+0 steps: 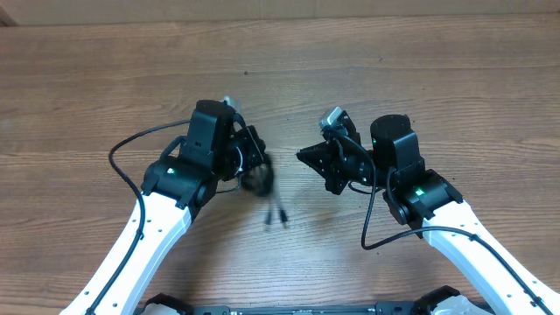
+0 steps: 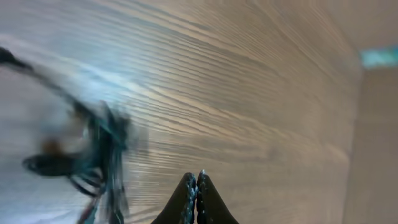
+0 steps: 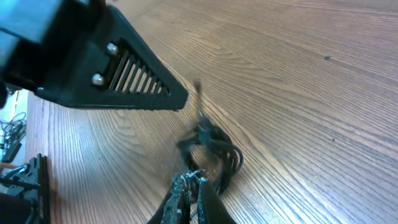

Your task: Untangle cables

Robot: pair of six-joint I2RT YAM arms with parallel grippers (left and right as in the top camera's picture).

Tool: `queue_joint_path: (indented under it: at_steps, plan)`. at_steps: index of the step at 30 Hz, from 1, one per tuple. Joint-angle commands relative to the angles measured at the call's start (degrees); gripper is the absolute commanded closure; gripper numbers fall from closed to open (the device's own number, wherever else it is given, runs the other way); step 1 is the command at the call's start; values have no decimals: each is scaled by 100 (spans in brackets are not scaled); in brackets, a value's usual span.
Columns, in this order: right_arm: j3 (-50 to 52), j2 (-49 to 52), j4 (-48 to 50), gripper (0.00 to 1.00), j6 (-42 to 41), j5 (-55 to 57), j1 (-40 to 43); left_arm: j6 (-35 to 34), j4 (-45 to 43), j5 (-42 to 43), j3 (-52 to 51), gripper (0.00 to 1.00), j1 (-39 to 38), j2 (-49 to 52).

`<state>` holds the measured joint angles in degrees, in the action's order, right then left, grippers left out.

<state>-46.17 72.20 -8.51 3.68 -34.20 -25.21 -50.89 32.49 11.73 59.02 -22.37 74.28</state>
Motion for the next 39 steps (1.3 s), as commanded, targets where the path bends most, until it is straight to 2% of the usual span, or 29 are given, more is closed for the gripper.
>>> queue_joint_path:
  at_steps: [1,6,9,13,14,16,19,21,23,24,25,26,28,33,39]
  plan:
    - [-114,-7,48,96,-68,-57,15,-997,157,-625,85,96,26,-2]
    - [-114,-7,48,96,-63,-35,15,-275,155,-264,85,96,26,-2]
    - [-114,-7,28,87,-66,26,15,195,184,-166,85,96,26,-2]
    - [-114,-7,-85,60,-63,116,15,529,450,-664,85,95,28,-2]
    - [-114,-7,-138,49,-66,116,15,527,562,-892,85,93,28,-2]
    - [-109,-7,-223,34,-63,129,15,503,737,-1287,81,79,28,-2]
    - [-109,-7,-299,23,-66,247,15,507,802,-1718,81,75,28,48]
    - [-109,-7,-302,20,-63,264,15,507,774,-1928,81,58,28,153]
    - [-109,-7,-302,18,-66,264,15,516,708,-2059,81,54,28,341]
    - [-109,-7,-304,17,-66,264,15,529,664,-2076,81,49,28,444]
    - [-109,-7,-308,16,-66,264,15,551,603,-2072,81,40,28,568]
    - [-109,-7,-315,15,-66,264,15,549,542,-2070,81,37,28,686]
    - [-109,-7,-330,14,-66,264,15,542,398,-2070,81,35,28,962]
    - [-109,-7,-433,13,-66,264,15,256,11,-2072,81,42,46,1523]
    - [-107,-7,-509,12,-50,264,15,186,-74,-2052,81,43,70,1757]
